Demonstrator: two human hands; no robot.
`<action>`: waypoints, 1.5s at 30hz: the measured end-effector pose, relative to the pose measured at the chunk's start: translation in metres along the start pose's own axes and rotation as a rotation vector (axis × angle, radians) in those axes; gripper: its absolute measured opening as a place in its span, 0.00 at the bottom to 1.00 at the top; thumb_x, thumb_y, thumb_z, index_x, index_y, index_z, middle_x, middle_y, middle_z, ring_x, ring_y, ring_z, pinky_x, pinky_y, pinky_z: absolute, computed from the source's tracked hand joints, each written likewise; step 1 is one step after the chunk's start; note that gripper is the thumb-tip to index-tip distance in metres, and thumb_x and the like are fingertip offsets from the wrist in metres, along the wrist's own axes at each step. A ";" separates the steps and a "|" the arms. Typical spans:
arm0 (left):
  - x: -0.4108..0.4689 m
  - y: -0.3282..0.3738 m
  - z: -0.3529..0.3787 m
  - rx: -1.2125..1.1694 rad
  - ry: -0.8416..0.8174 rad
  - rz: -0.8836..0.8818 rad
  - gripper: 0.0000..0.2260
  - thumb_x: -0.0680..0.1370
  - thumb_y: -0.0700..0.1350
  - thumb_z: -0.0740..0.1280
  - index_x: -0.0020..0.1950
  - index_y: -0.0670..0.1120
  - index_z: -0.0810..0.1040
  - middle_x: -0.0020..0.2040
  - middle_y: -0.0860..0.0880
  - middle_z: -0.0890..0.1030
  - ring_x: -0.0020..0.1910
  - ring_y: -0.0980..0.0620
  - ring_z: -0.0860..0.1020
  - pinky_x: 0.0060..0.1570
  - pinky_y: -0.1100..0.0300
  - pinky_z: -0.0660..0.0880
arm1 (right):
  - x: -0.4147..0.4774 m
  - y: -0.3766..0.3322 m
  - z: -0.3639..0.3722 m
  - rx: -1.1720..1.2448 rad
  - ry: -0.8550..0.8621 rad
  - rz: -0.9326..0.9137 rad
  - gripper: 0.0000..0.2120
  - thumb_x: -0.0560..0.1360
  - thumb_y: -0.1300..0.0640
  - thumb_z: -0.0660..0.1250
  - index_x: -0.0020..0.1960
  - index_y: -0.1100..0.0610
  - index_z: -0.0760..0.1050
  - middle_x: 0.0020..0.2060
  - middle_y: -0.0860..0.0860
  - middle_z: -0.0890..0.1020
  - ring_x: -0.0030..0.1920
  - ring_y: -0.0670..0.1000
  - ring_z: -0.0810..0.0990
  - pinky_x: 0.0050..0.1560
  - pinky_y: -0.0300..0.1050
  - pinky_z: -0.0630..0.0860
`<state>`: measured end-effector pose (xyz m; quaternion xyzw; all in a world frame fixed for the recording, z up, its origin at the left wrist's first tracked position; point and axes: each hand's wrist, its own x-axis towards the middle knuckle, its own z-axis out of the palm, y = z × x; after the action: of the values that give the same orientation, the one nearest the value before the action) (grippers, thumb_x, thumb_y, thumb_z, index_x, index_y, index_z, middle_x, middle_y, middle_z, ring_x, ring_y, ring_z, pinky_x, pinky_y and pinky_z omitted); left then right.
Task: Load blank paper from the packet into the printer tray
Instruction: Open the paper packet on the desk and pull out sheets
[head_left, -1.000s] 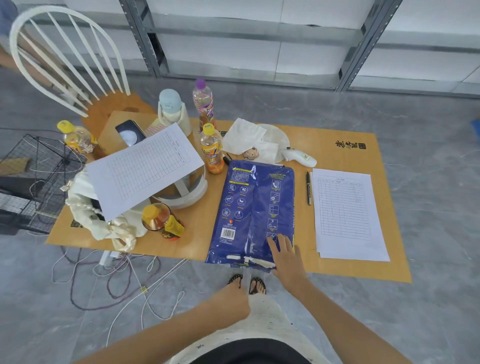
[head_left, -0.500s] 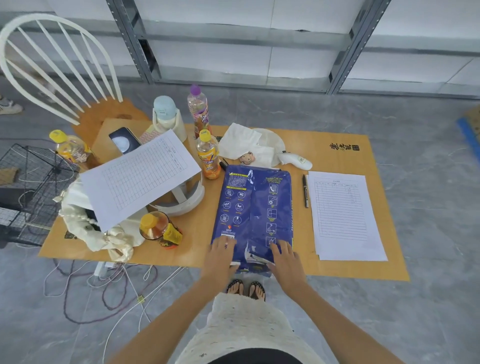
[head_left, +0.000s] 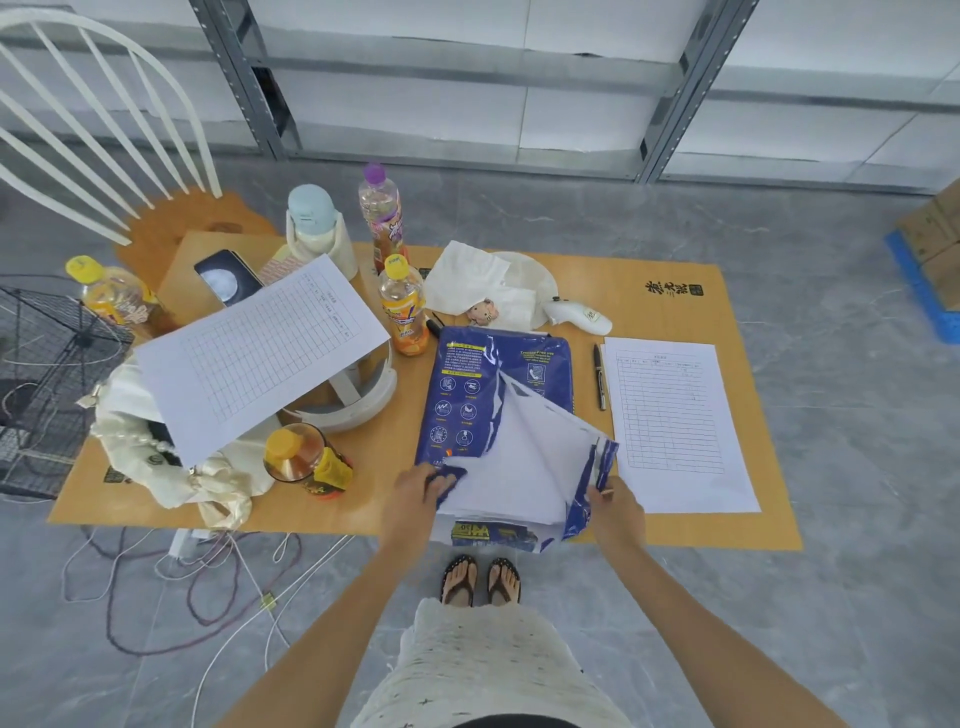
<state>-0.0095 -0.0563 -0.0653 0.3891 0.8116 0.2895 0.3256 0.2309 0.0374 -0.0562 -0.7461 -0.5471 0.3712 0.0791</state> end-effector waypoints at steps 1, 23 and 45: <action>0.002 -0.002 -0.002 -0.116 0.073 -0.095 0.07 0.80 0.42 0.61 0.44 0.41 0.74 0.38 0.44 0.77 0.39 0.46 0.73 0.33 0.56 0.64 | 0.004 -0.001 -0.003 0.000 -0.034 0.018 0.09 0.78 0.56 0.61 0.50 0.62 0.74 0.42 0.55 0.79 0.42 0.58 0.78 0.42 0.48 0.73; -0.007 -0.018 -0.004 0.372 0.031 0.146 0.06 0.71 0.33 0.63 0.44 0.43 0.73 0.45 0.44 0.77 0.41 0.40 0.76 0.34 0.47 0.76 | -0.003 -0.021 0.004 -0.344 -0.214 -0.346 0.07 0.76 0.60 0.63 0.42 0.57 0.66 0.35 0.53 0.75 0.36 0.54 0.73 0.32 0.43 0.67; 0.008 -0.016 -0.012 0.671 -0.211 0.475 0.21 0.67 0.43 0.75 0.59 0.46 0.77 0.62 0.48 0.78 0.67 0.44 0.72 0.63 0.49 0.71 | 0.003 0.000 0.022 -0.847 -0.367 -0.865 0.21 0.81 0.57 0.57 0.73 0.59 0.61 0.76 0.57 0.60 0.76 0.54 0.57 0.63 0.53 0.75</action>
<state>-0.0296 -0.0612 -0.0714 0.6771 0.7110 0.0347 0.1864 0.2171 0.0341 -0.0729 -0.3484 -0.9033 0.1789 -0.1753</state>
